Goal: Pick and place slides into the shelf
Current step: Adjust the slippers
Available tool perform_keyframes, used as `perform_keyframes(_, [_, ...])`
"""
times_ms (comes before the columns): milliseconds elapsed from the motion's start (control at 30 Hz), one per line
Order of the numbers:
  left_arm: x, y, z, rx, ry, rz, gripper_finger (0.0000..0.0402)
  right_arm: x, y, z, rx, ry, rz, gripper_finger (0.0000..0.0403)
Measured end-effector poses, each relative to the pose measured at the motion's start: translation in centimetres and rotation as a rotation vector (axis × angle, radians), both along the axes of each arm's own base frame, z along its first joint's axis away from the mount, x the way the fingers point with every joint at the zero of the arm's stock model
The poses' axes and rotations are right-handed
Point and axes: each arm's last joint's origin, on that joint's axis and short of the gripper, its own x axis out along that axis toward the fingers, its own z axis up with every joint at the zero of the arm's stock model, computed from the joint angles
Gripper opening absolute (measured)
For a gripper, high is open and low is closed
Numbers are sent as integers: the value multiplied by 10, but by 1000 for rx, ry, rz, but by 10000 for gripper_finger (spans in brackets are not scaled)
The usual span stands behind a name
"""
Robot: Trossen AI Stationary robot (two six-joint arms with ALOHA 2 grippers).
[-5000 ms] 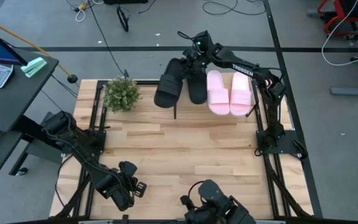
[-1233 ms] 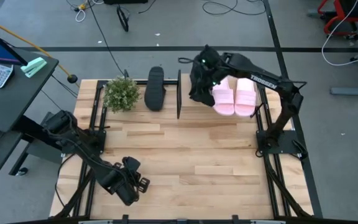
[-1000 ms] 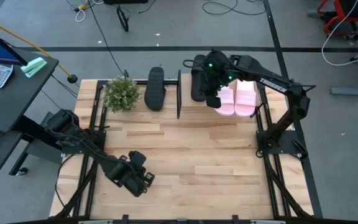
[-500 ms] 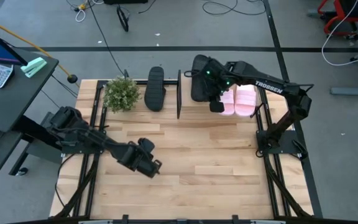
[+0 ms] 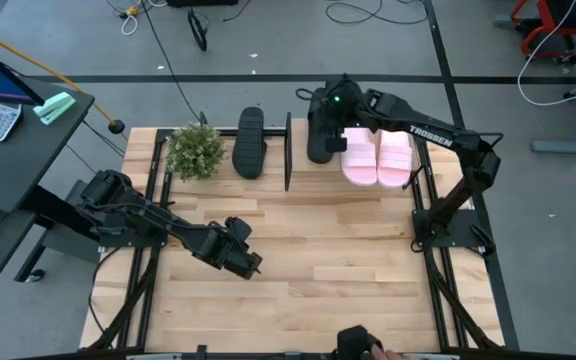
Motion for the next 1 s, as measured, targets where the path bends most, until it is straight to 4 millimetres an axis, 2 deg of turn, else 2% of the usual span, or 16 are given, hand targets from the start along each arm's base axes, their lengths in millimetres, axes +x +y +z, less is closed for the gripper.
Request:
perform_keyframes(200, [0, -1, 0, 0, 1, -2, 34, -3, -15, -14, 73, 30, 6, 154])
perform_keyframes(300, [0, -1, 0, 0, 0, -1, 29, -4, -8, -13, 80, 59, 7, 185])
perform_keyframes(400, [-1, -2, 0, -2, -2, 0, 25, -15, 8, -8, 121, 129, 5, 203])
perform_keyframes(500, [-1, -2, 0, -2, -2, -1, 27, -34, 23, -3, 242, 185, -31, 207])
perform_keyframes(667, [-1, -2, 0, 8, 4, -22, 34, -66, 22, 13, 353, 139, -106, 197])
perform_keyframes(833, [-1, -2, 0, 17, 13, -47, 34, -95, 5, 21, 538, 2, -110, 190])
perform_keyframes(1000, [0, -2, 0, 14, 8, -47, 24, -107, -14, 16, 655, -55, -111, 186])
